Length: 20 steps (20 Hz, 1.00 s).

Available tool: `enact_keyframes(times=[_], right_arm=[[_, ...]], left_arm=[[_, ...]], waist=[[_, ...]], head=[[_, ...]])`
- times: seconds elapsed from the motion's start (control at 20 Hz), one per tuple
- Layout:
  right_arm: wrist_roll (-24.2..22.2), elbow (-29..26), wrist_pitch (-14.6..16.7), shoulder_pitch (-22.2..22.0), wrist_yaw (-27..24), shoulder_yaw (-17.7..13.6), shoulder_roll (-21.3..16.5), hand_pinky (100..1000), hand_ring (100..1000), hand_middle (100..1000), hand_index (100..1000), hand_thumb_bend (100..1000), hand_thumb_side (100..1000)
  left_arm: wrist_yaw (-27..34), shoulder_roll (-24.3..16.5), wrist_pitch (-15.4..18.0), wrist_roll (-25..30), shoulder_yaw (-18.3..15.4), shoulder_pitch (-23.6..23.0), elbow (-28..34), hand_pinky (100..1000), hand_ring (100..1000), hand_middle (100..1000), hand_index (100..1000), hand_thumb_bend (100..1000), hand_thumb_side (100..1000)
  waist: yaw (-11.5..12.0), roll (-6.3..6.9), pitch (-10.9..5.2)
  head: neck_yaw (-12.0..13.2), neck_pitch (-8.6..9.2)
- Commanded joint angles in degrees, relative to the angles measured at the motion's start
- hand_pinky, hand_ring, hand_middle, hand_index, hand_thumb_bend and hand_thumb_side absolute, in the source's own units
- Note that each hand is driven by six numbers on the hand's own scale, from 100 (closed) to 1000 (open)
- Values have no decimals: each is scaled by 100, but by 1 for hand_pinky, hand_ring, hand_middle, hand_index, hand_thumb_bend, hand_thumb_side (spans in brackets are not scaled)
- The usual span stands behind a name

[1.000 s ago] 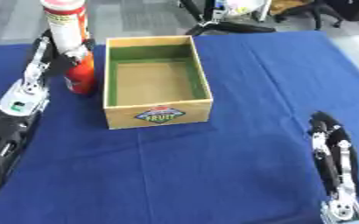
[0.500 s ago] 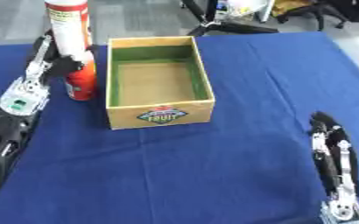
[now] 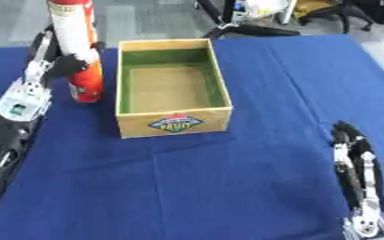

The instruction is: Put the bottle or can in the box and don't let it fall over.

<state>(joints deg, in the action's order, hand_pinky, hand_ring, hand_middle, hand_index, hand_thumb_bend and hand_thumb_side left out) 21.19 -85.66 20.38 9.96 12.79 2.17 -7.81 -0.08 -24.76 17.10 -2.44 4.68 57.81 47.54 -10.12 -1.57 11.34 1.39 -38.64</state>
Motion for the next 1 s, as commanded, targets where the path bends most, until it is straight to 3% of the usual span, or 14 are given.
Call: enact_keyframes(times=[0.05, 0.4, 0.7, 0.9, 1.0], right_arm=[[-14, -57, 3, 19, -16, -15, -92, 754, 821, 780, 847, 100, 786], [-47, -48, 6, 11, -18, 16, -76, 754, 821, 780, 846, 100, 785], [-75, -39, 9, 37, -22, 34, -51, 754, 821, 780, 846, 100, 782], [-78, -41, 11, 52, -28, 35, -40, 754, 821, 780, 846, 100, 782], [-82, -41, 13, 56, -30, 39, -36, 754, 821, 780, 846, 100, 782]], left_arm=[[339, -47, -1, 7, 123, 267, 640, 359, 382, 313, 651, 100, 217], [999, 309, -286, 242, 535, 449, 1427, 356, 378, 307, 645, 100, 211], [787, 741, -278, 637, 832, 299, 924, 402, 407, 335, 667, 100, 195], [448, 938, -36, 748, 794, 188, 419, 479, 427, 344, 674, 100, 154], [296, 995, 85, 699, 763, 163, 231, 569, 473, 369, 684, 100, 107]], waist=[[-4, -1, -159], [-20, -16, -187], [-93, -54, -199], [-120, -58, -183], [-121, -57, -175]], head=[[17, 11], [73, 10], [102, 47], [88, 56], [83, 45]])
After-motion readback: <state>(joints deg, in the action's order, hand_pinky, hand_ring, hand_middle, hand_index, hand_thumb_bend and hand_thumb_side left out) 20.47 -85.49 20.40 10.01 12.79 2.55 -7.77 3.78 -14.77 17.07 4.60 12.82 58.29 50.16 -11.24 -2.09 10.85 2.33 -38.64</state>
